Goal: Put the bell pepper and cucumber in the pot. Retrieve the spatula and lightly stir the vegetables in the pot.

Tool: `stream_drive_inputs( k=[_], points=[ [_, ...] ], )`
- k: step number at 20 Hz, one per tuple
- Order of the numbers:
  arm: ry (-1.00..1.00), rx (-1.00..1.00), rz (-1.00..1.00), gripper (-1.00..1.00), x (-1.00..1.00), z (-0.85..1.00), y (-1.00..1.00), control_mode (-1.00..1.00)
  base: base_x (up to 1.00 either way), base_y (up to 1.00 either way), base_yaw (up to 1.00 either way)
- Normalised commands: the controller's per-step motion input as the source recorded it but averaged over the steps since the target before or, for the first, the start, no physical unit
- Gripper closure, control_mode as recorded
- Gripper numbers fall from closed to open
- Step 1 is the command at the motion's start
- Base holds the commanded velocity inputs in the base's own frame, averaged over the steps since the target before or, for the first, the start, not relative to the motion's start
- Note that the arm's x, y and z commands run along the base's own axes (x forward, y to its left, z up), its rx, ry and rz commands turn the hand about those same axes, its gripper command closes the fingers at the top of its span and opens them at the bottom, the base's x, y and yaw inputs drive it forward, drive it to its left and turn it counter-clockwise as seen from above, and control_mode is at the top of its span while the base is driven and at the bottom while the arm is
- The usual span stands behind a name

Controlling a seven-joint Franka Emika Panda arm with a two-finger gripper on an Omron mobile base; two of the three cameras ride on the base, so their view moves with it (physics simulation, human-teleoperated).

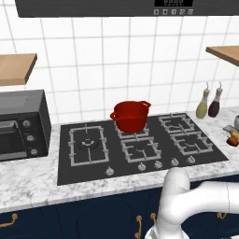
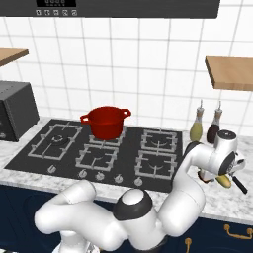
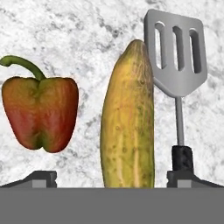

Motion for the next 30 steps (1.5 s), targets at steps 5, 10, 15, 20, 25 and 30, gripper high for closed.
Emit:
stream_drive_inputs(
  k=[5, 10, 15, 20, 25, 30],
  points=[
    [0.04, 0.00, 0.01, -1.00, 0.07, -0.11, -0.08, -1.00, 0.00, 0.00, 0.00],
    [0.03, 0.00, 0.01, -1.00, 0.07, -0.08, -0.09, -1.00, 0.00, 0.00, 0.00],
    [0.01, 0.00, 0.02, -1.00, 0.04, -0.07, -0.07, -1.00, 0.00, 0.00, 0.00],
    [0.00, 0.00, 0.02, -1.00, 0.01, -0.09, -0.01, -1.00, 0.00, 0.00, 0.00],
    [0.00, 0.00, 0.01, -1.00, 0.00, -0.15, 0.00, -1.00, 0.00, 0.00, 0.00],
    [0.00, 0.00, 0.00, 1.00, 0.00, -0.04, 0.00, -1.00, 0.00, 0.00, 0.00]
  ],
)
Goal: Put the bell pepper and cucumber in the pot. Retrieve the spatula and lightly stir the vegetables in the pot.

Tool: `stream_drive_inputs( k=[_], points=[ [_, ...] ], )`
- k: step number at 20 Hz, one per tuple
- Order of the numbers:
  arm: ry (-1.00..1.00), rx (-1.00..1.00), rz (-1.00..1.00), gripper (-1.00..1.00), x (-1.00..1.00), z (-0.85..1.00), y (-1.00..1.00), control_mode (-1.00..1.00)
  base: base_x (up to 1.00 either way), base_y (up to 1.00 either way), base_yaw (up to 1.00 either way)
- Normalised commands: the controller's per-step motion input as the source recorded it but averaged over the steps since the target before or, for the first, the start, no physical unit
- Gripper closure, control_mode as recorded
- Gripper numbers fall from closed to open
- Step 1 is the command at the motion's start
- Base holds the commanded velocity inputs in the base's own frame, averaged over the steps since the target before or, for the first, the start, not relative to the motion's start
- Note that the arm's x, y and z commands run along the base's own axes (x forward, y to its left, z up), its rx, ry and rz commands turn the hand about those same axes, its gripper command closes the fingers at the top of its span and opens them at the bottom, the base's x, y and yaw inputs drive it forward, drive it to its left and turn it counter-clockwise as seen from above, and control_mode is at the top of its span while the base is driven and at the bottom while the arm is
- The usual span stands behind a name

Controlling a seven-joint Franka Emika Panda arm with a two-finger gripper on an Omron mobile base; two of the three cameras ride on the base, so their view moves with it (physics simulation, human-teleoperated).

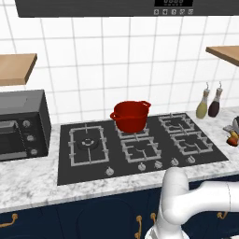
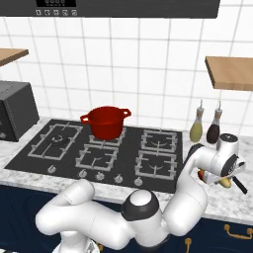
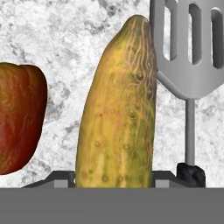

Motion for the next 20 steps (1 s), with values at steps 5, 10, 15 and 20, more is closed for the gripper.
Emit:
stream_drive_inputs(
  k=[5, 10, 15, 20],
  points=[
    [0.00, 0.00, 0.00, 1.00, 0.00, 0.00, 0.00, -1.00, 0.00, 0.00, 0.00],
    [0.00, 0.00, 0.00, 1.00, 0.00, 0.00, 0.00, -1.00, 0.00, 0.00, 0.00],
    [-0.01, -0.01, 0.00, 1.00, 0.00, 0.05, 0.01, -1.00, 0.00, 0.00, 0.00],
    [-0.07, -0.06, 0.00, 1.00, 0.00, 0.23, 0.09, -1.00, 0.00, 0.00, 0.00]
  ],
)
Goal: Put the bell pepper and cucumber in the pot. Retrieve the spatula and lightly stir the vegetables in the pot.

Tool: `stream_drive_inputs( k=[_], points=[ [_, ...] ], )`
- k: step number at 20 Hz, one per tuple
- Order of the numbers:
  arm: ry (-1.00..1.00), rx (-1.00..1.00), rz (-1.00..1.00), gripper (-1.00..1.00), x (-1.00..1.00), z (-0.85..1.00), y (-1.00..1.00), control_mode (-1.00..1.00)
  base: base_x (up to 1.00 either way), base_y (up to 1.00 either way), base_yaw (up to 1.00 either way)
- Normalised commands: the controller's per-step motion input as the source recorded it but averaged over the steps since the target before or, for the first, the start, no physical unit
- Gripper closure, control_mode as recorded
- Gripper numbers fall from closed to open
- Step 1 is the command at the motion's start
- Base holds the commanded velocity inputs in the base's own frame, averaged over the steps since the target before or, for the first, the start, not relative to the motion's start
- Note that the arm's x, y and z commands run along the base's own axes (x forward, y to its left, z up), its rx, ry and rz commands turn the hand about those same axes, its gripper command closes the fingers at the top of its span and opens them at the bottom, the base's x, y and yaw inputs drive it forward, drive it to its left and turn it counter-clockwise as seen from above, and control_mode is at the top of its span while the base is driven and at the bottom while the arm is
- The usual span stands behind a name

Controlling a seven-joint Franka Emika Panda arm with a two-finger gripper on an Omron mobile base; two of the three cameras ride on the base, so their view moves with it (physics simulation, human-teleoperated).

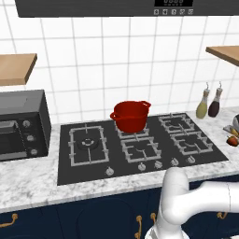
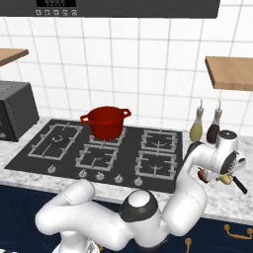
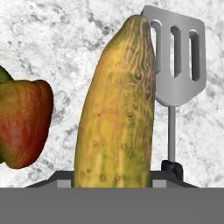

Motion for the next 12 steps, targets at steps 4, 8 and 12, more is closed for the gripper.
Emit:
stream_drive_inputs(
  k=[4, 8, 12],
  points=[
    [-0.09, -0.11, 0.00, 1.00, 0.00, 0.39, 0.19, -1.00, 0.00, 0.00, 0.00],
    [-0.06, -0.10, 0.10, 1.00, -0.13, 0.46, 0.41, -1.00, 0.00, 0.00, 0.00],
    [-0.02, -0.16, 0.18, 1.00, -0.30, 0.67, 0.51, -1.00, 0.00, 0.00, 0.00]
  ],
)
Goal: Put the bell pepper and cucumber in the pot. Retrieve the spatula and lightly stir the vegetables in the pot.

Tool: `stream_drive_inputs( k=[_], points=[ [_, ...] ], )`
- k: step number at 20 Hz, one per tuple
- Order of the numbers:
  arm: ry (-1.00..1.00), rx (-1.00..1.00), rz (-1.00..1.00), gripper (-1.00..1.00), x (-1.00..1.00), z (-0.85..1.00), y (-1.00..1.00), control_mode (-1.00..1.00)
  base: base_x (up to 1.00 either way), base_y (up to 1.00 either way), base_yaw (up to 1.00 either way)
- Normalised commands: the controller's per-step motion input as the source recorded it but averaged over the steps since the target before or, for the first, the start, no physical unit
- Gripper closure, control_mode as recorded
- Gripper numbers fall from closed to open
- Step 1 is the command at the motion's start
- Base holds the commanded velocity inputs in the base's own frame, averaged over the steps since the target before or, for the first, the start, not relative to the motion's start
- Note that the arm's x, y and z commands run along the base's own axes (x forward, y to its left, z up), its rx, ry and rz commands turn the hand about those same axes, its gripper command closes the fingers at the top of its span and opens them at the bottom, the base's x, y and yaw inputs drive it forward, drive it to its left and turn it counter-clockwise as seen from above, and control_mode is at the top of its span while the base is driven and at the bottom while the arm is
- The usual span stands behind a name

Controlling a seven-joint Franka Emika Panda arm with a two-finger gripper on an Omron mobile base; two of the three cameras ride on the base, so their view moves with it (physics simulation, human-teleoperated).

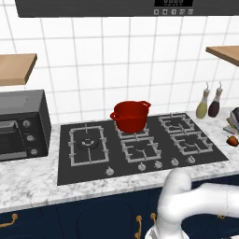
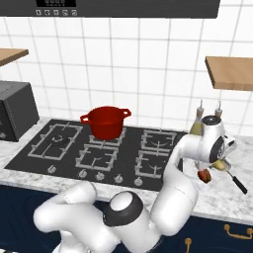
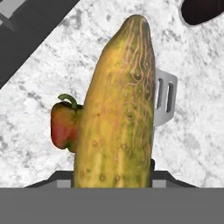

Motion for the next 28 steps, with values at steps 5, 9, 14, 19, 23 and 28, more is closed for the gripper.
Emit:
stream_drive_inputs(
  k=[5, 9, 14, 19, 23, 28],
  points=[
    [-0.01, -0.23, 0.22, 1.00, -0.40, 0.72, 0.52, -1.00, 0.00, 0.00, 0.00],
    [-0.03, -0.29, 0.23, 1.00, -0.56, 0.63, 0.59, -1.00, 0.00, 0.00, 0.00],
    [-0.01, -0.26, 0.21, 1.00, -0.62, 0.49, 0.63, -1.00, 0.00, 0.00, 0.00],
    [-0.01, -0.23, 0.20, 1.00, -0.59, 0.40, 0.69, -1.00, 0.00, 0.00, 0.00],
    [-0.07, -0.23, 0.21, 1.00, -0.36, 0.48, 0.71, -1.00, 0.00, 0.00, 0.00],
    [-0.07, -0.22, 0.29, 1.00, -0.02, 0.60, 0.59, -1.00, 0.00, 0.00, 0.00]
  ],
)
